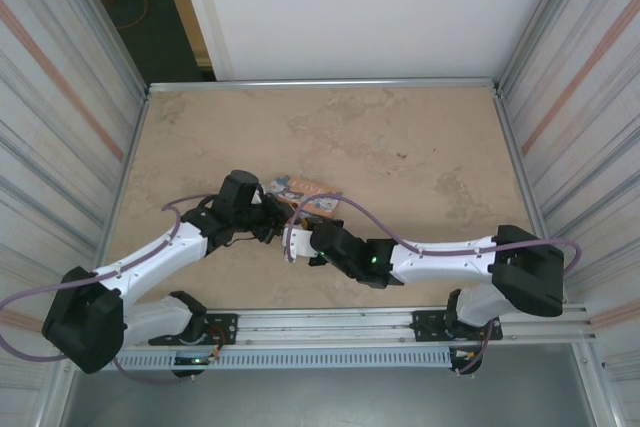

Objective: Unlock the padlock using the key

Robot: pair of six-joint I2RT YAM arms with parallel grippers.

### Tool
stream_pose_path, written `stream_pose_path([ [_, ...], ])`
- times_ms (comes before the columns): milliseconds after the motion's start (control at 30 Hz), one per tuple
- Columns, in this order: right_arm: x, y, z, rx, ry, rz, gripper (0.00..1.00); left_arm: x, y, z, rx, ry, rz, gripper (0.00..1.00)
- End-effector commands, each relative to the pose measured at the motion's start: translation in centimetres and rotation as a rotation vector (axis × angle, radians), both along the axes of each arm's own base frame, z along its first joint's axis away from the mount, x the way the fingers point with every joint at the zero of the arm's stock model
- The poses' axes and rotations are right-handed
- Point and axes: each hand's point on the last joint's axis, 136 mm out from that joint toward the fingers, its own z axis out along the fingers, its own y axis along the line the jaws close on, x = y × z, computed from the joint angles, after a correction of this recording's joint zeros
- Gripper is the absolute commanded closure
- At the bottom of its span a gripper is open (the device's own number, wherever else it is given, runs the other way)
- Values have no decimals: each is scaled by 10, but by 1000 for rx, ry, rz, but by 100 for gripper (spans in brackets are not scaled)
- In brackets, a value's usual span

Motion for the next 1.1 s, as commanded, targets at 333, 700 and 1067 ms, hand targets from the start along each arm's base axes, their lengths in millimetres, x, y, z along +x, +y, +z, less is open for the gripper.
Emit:
stream_pose_path([
  [333, 12, 10, 15, 77, -19, -42, 85, 3, -9, 11, -50, -26, -10, 100],
  [700, 15, 7, 18, 145, 12, -84, 100, 1, -11, 10, -56, -26, -17, 100],
  [1067, 15, 6, 19, 212, 45, -114, 100, -1, -14, 5, -59, -17, -20, 100],
])
